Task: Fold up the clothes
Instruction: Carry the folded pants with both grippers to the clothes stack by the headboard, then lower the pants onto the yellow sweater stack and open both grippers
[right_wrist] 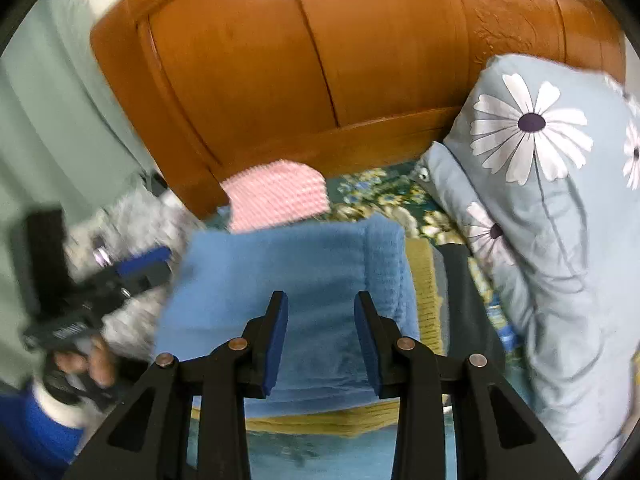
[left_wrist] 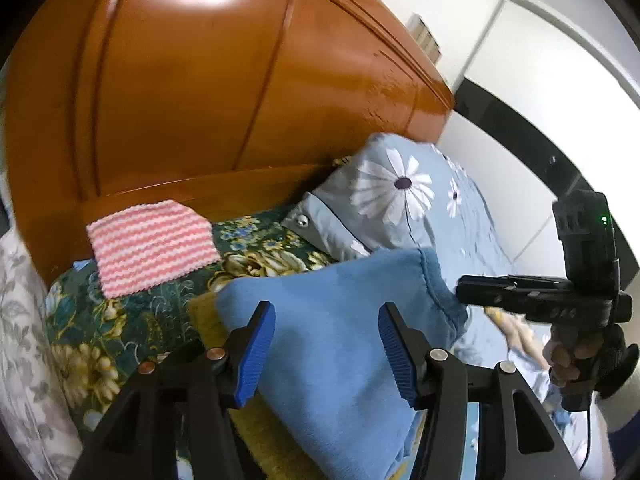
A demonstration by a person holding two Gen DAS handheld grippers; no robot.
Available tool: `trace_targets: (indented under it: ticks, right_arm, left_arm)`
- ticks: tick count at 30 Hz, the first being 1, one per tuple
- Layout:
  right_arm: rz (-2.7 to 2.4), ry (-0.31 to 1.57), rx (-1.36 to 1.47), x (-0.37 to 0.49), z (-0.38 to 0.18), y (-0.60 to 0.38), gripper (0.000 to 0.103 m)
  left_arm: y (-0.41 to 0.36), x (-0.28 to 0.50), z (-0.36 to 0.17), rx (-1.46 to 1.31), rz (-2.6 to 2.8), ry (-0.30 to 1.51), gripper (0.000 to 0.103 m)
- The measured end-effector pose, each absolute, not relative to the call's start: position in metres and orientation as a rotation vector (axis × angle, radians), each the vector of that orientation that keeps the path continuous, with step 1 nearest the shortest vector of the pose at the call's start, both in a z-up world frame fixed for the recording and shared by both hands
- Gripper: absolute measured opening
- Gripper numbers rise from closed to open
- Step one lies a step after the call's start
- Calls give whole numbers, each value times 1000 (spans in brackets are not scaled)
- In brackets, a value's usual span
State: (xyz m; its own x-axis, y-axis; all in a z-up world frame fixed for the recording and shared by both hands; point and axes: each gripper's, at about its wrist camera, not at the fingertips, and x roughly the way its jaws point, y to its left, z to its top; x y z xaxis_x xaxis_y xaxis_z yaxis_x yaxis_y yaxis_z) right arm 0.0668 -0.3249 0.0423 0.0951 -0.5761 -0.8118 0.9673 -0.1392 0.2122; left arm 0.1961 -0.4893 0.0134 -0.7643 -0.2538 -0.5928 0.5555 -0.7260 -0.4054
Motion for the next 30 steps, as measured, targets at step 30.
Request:
trace_targets:
  ticks: [30]
  right_arm:
    - [-1665, 361, 990, 112, 7, -224, 44]
  left_arm:
    - [-401, 220, 5, 716, -2425, 787, 70]
